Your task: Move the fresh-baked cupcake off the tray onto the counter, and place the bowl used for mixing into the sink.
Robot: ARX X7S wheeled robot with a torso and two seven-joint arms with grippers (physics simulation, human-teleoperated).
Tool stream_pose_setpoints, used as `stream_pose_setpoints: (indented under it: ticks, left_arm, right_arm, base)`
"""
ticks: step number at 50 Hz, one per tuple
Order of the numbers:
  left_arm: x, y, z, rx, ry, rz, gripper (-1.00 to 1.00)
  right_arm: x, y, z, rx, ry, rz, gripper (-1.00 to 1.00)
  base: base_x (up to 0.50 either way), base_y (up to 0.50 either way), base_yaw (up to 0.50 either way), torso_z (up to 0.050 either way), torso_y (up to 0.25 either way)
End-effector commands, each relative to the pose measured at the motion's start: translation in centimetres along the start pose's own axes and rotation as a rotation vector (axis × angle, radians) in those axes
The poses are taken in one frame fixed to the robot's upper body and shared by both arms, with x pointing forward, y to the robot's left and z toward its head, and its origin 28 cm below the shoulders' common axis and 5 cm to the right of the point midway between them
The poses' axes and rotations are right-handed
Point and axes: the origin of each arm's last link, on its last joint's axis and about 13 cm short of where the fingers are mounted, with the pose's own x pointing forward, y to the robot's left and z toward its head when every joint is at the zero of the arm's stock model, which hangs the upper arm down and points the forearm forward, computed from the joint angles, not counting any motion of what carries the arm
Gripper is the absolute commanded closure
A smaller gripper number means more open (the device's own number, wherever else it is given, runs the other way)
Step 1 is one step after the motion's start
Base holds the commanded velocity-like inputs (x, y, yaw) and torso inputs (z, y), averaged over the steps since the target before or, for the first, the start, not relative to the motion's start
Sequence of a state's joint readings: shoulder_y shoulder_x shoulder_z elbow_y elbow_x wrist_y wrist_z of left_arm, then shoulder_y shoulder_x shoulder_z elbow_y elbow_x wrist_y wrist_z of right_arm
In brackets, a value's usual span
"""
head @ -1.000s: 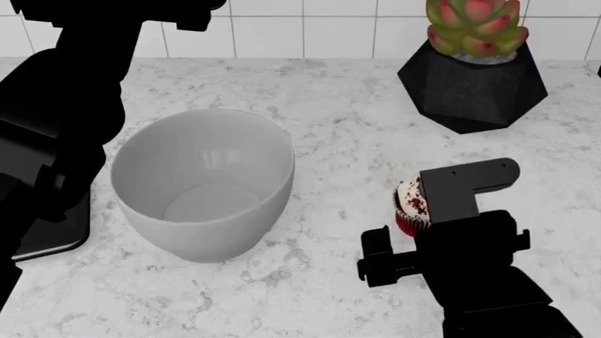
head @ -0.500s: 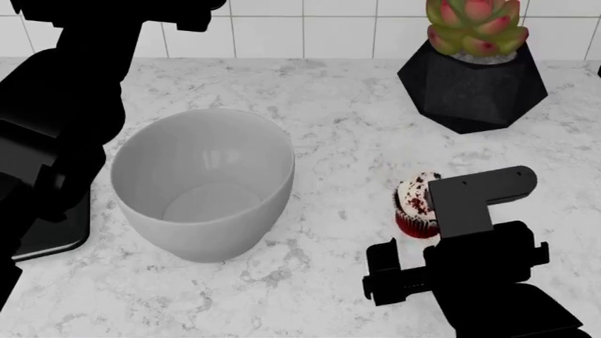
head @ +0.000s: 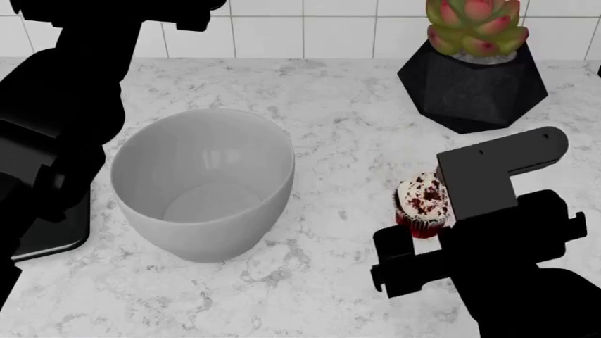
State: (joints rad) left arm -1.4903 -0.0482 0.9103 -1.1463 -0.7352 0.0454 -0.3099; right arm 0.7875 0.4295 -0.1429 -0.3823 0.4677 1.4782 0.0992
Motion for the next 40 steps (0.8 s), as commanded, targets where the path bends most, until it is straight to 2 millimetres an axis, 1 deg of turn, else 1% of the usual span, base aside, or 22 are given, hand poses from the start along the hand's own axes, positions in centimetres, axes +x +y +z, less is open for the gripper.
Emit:
stream_pose_setpoints:
  ticks: [1, 3, 9, 19, 27, 29, 40]
  left_arm:
    - [-0.1, 0.1, -0.1, -0.012, 0.003, 0.006, -1.0]
    - [-0.1, 0.1, -0.2, -0.012, 0.002, 0.006, -1.0]
    - [-0.1, 0.1, -0.1, -0.013, 0.002, 0.008, -1.0]
    - [-0.1, 0.1, -0.2, -0.012, 0.005, 0.01, -1.0]
    - [-0.1, 0.1, -0.2, -0.01, 0.007, 0.011, -1.0]
    - [-0.1, 0.1, -0.2, -0.009, 0.008, 0.011, -1.0]
    - [0.0, 0.1, -0.2, -0.008, 0.011, 0.012, -1.0]
  right_arm:
    - [-0.9, 0.0, 2.9, -0.036, -0.049, 0.013, -1.0]
    - [-0.9, -0.1, 3.5, -0.045, -0.06, 0.012, -1.0]
    - [-0.8, -0.1, 4.2, -0.057, -0.079, 0.033, -1.0]
    - [0.5, -0.1, 5.5, -0.108, -0.107, 0.139, -1.0]
    - [1.3, 0.2, 6.3, -0.144, -0.107, 0.249, -1.0]
    - [1.7, 0.6, 6.6, -0.149, -0.115, 0.302, -1.0]
    - [3.1, 1.4, 7.6, -0.2, -0.12, 0.403, -1.0]
  base:
    - [0.0, 0.0, 0.0, 0.0, 0.0]
    - [0.0, 0.0, 0.0, 0.0, 0.0]
    - [0.0, 0.0, 0.0, 0.0, 0.0]
    - [0.0, 0.0, 0.0, 0.0, 0.0]
    - [0.0, 0.0, 0.0, 0.0, 0.0]
    - [0.0, 0.0, 0.0, 0.0, 0.0]
    - [0.0, 0.0, 0.0, 0.0, 0.0]
